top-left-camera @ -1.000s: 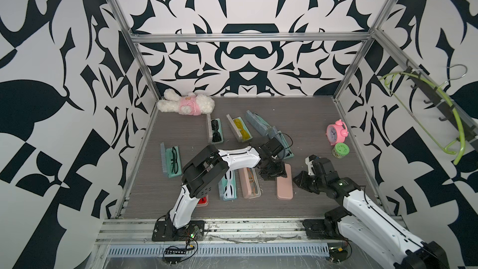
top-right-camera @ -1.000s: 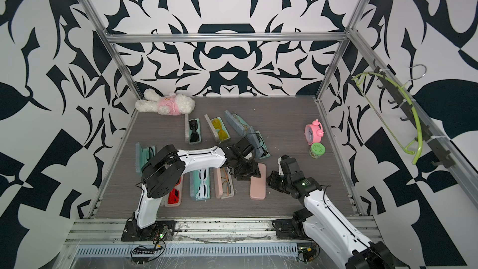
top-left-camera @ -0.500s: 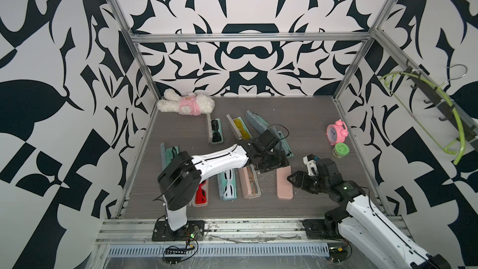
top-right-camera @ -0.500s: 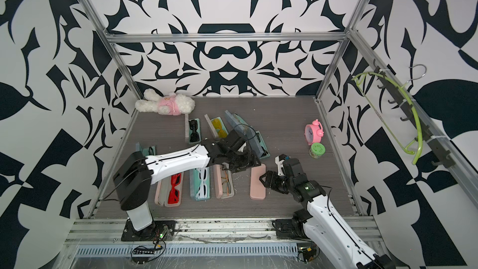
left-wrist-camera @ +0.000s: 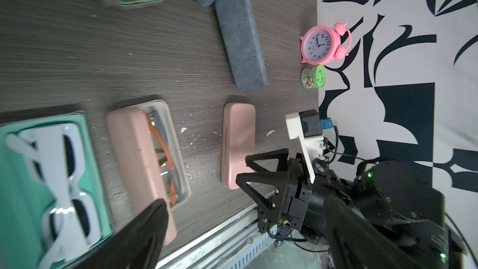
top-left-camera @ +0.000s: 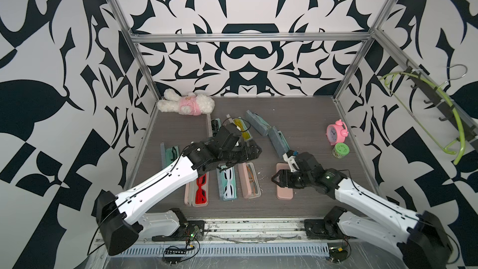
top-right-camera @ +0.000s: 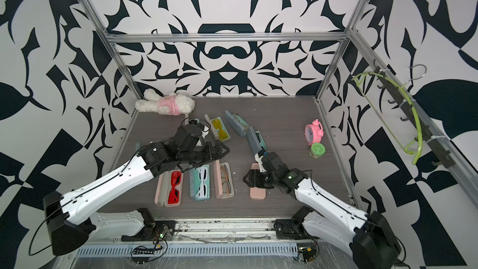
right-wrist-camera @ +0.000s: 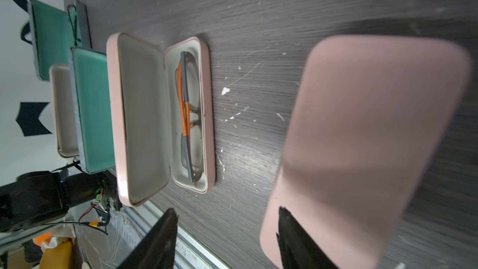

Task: Close the glasses case
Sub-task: Close the glasses case at the center of the board.

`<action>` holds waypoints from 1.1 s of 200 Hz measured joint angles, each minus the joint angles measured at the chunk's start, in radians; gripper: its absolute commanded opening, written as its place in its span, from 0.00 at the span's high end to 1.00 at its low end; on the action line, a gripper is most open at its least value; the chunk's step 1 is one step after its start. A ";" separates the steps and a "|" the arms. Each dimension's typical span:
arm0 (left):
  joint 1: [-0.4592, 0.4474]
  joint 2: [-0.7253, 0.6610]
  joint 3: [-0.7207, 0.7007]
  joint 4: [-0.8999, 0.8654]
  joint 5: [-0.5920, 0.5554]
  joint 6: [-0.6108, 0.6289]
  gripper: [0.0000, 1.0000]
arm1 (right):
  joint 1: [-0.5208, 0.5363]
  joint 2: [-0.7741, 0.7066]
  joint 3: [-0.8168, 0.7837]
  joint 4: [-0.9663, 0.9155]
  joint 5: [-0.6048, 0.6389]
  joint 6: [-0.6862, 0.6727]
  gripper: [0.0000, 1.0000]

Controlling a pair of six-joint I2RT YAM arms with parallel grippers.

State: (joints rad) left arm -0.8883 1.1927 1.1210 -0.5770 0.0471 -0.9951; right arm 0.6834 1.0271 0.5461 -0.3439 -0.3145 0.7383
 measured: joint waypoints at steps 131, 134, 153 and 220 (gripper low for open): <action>0.084 -0.100 -0.262 -0.005 0.092 -0.031 0.28 | 0.228 0.567 0.327 0.071 0.159 0.037 0.52; 0.084 -0.098 -0.262 -0.003 0.095 -0.030 0.28 | 0.228 0.567 0.327 0.069 0.160 0.039 0.52; 0.084 -0.077 -0.264 0.021 0.119 -0.032 0.32 | 0.228 0.560 0.327 0.063 0.173 0.042 0.53; 0.080 -0.023 -0.307 0.097 0.167 -0.044 0.45 | 0.228 0.499 0.311 0.050 0.206 0.048 0.61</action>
State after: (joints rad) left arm -0.8078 1.1698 0.8143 -0.4801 0.2146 -1.0393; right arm 0.9115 1.5265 0.8566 -0.2939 -0.1089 0.7868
